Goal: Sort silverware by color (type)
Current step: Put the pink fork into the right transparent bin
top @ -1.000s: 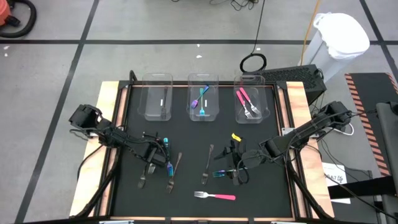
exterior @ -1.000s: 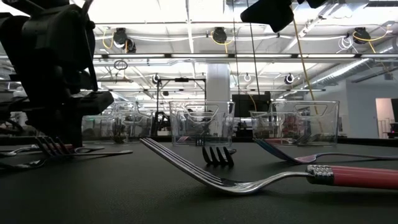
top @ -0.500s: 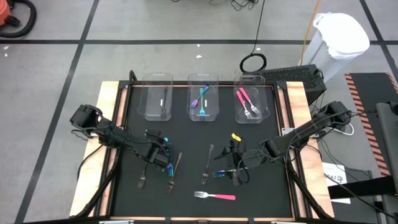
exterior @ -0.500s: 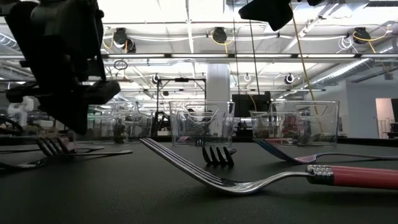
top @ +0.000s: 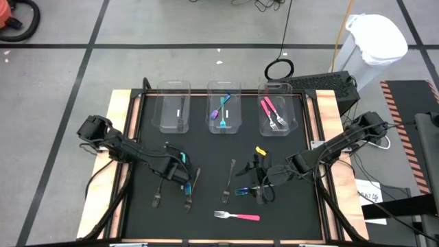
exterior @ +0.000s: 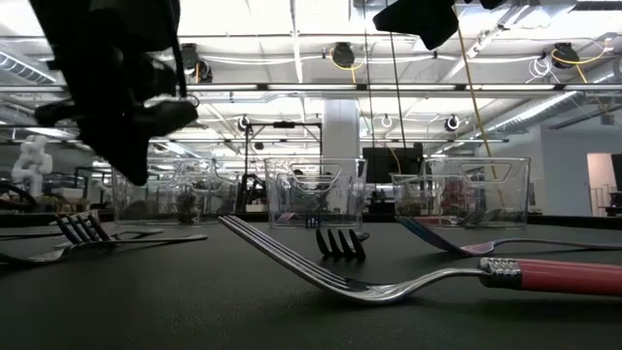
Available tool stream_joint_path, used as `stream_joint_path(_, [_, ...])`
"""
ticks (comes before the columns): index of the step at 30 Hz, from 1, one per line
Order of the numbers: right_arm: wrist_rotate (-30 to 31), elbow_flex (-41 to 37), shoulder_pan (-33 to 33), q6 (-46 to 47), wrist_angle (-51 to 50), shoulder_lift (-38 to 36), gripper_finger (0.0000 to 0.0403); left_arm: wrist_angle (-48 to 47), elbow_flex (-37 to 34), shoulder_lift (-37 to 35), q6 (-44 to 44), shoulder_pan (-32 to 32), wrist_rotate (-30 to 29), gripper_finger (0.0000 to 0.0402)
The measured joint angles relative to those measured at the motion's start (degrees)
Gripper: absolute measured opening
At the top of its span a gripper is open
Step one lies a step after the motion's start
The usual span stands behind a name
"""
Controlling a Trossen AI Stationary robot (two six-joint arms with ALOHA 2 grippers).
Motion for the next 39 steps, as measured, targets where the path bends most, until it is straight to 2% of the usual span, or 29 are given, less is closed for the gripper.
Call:
stream_joint_path(5, [-0.13, 0.0, 0.0, -0.07, -0.28, 0.0, 0.0265, -3.78, 5.24, -0.02, 18.73, -2.1, 0.66, 0.001])
stream_joint_path(8, [-0.15, 0.0, 0.0, -0.09, -1.0, 0.0, 0.0265, -4.42, 7.34, -0.07, 33.68, -3.07, 2.8, 0.001])
stream_joint_path(10, [-0.15, 0.0, 0.0, -0.09, -1.86, 0.02, 0.0265, -4.17, 7.79, -0.07, 44.2, -3.64, 8.32, 0.001])
stream_joint_path(13, [-0.15, 0.0, 0.0, -0.11, -2.36, 0.02, 0.0265, -4.52, 7.8, -0.07, 59.81, -4.26, 19.74, 0.0011])
stream_joint_path(14, [-0.15, 0.0, 0.0, -0.11, -2.4, 0.02, 0.0265, -4.5, 7.8, -0.07, 62.91, -4.4, 21.75, 0.0011])
stream_joint_path(17, [-0.16, 0.0, 0.0, -0.11, -2.41, 0.02, 0.0265, -4.09, 7.64, -0.07, 66.37, -4.84, 21.33, 0.0012])
stream_joint_path(20, [-0.17, 0.0, 0.0, -0.11, -2.44, 0.02, 0.0265, -2.46, 7.61, -0.07, 70.78, -5.92, 21.18, 0.003])
stream_joint_path(24, [-0.17, 0.0, 0.0, -0.11, -2.43, 0.02, 0.0265, -0.4, 7.08, -0.07, 80.24, -8.16, 20.22, 0.0088])
stream_joint_path(28, [-0.17, 0.0, 0.0, -0.09, -2.45, 0.02, 0.0265, 0.36, 5.8, -0.07, 90.0, -9.54, 15.79, 0.0156])
stream_joint_path(31, [-0.17, 0.0, 0.0, -0.09, -2.45, 0.02, 0.0265, 0.33, 4.4, -0.07, 94.85, -9.79, 15.52, 0.0188])
stream_joint_path(39, [-0.17, 0.0, 0.0, 0.0, -2.45, 0.02, 0.0265, 2.63, -2.58, -0.04, 100.68, -9.26, 14.6, 0.0205])
